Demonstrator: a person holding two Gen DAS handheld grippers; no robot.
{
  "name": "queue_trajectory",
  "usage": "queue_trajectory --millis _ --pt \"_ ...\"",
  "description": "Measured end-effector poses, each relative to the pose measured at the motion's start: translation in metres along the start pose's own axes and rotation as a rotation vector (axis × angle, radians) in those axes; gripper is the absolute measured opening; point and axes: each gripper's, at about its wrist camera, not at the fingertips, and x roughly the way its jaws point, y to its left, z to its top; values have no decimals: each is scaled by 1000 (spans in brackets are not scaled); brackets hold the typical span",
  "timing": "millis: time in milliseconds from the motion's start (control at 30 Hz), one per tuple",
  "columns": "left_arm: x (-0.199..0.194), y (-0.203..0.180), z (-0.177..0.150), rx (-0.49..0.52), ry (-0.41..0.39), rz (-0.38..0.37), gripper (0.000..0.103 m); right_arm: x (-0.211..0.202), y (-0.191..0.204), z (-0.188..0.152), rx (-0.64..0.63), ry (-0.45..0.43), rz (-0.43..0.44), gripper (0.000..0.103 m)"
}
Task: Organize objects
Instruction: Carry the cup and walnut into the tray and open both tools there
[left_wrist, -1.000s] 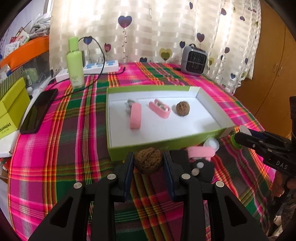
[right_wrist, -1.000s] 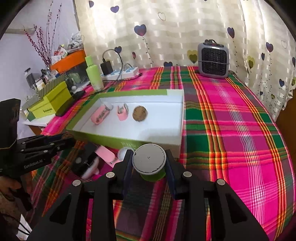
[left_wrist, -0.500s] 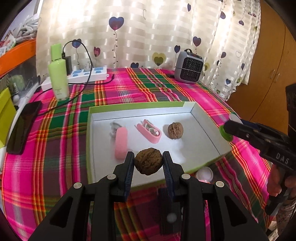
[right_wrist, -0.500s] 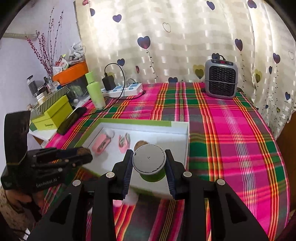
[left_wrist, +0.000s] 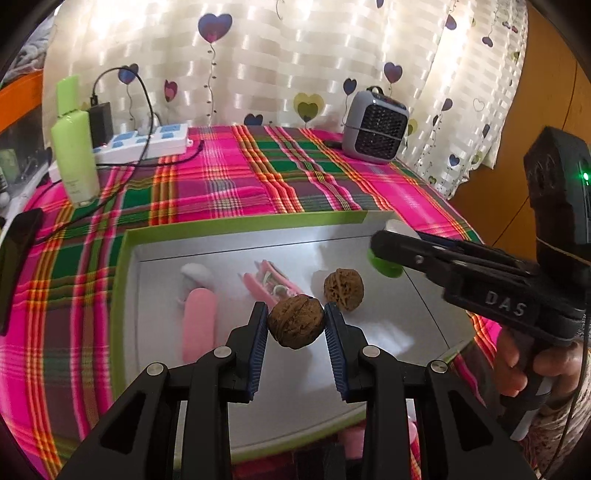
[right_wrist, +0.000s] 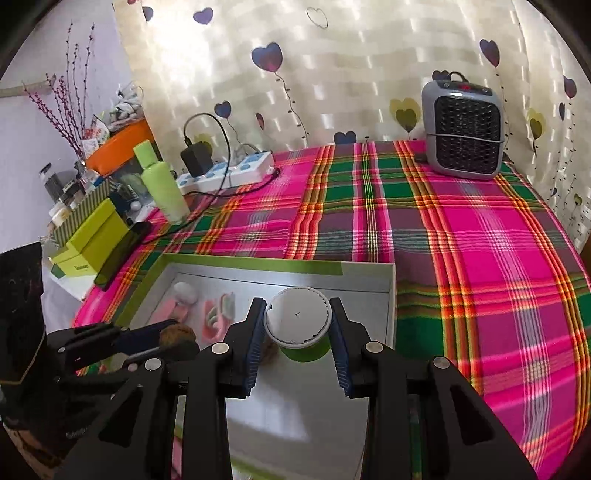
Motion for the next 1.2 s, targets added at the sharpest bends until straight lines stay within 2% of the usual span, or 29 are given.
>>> queue_trajectory --millis 433,867,1000,1200 --pt "27 -14 3 23 46 -15 29 28 -5 11 -13 43 -29 35" --pt "30 -17 6 32 52 -5 30 34 -5 11 -19 82 -53 35" --pt "30 -17 6 31 52 -9 39 34 -6 11 -13 83 -50 35" --pt "29 -16 4 28 52 0 46 31 -7 10 1 71 -51 35"
